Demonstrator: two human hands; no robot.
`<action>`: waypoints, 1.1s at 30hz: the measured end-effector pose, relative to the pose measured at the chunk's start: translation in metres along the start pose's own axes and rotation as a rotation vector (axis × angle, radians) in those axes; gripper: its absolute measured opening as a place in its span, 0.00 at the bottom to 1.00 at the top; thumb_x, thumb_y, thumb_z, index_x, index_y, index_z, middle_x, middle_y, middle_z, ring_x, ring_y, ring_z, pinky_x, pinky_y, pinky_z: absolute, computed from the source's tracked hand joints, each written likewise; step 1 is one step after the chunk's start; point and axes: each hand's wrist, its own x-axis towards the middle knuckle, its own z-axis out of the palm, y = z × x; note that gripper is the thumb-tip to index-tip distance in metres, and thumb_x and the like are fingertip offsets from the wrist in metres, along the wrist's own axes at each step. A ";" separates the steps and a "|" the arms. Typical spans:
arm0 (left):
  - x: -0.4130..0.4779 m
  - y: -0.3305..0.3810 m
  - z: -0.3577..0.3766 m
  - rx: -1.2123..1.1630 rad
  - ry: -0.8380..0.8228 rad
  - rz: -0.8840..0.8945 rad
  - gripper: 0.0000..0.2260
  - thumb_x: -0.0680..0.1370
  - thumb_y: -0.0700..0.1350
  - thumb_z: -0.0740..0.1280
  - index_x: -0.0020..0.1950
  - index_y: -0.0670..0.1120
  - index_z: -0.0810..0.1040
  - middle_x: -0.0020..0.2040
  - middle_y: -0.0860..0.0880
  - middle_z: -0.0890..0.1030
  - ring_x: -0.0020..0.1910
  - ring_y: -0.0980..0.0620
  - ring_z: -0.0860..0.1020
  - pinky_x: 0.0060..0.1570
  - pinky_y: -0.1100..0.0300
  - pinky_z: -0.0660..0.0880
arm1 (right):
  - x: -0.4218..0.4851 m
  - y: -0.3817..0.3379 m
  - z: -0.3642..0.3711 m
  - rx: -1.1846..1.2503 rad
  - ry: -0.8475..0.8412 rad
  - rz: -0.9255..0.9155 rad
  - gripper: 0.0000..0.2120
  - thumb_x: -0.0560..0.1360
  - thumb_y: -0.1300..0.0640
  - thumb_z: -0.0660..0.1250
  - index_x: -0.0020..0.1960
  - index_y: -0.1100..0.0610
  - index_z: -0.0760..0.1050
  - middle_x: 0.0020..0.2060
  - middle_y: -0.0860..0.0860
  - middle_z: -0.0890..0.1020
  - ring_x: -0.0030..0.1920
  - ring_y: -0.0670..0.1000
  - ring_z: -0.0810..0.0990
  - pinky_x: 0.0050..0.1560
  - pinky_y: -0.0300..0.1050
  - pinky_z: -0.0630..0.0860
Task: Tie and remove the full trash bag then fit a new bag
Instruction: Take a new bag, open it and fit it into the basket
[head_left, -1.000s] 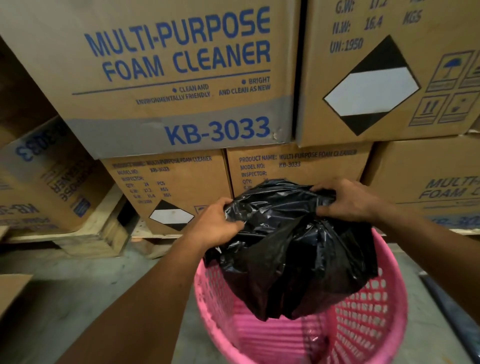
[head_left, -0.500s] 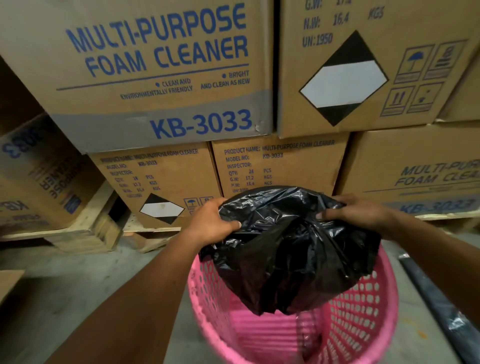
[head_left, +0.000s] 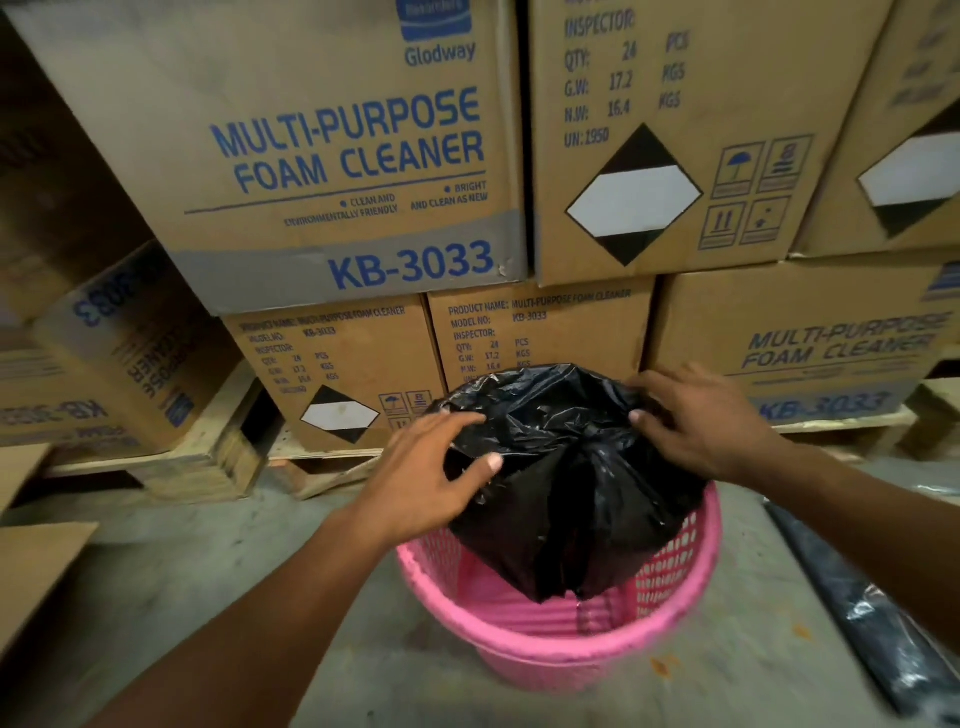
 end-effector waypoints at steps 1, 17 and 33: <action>-0.009 0.007 0.000 -0.051 -0.036 -0.007 0.33 0.73 0.72 0.56 0.73 0.58 0.69 0.67 0.56 0.78 0.68 0.56 0.71 0.73 0.47 0.64 | -0.006 -0.013 -0.006 0.063 -0.043 -0.078 0.23 0.76 0.41 0.57 0.66 0.50 0.74 0.61 0.53 0.80 0.62 0.56 0.76 0.60 0.52 0.72; -0.097 -0.004 0.025 0.047 0.187 0.279 0.26 0.64 0.68 0.74 0.48 0.48 0.84 0.42 0.53 0.77 0.45 0.50 0.74 0.43 0.51 0.76 | -0.105 -0.054 -0.035 0.311 -0.294 -0.349 0.07 0.76 0.46 0.67 0.43 0.48 0.79 0.35 0.42 0.82 0.37 0.42 0.80 0.35 0.39 0.73; -0.121 -0.017 0.054 0.340 0.405 0.513 0.08 0.78 0.48 0.70 0.49 0.45 0.85 0.48 0.46 0.84 0.67 0.42 0.77 0.65 0.45 0.71 | -0.113 -0.062 -0.044 -0.096 -1.068 -0.238 0.43 0.74 0.42 0.67 0.77 0.33 0.41 0.81 0.42 0.47 0.80 0.49 0.47 0.78 0.57 0.52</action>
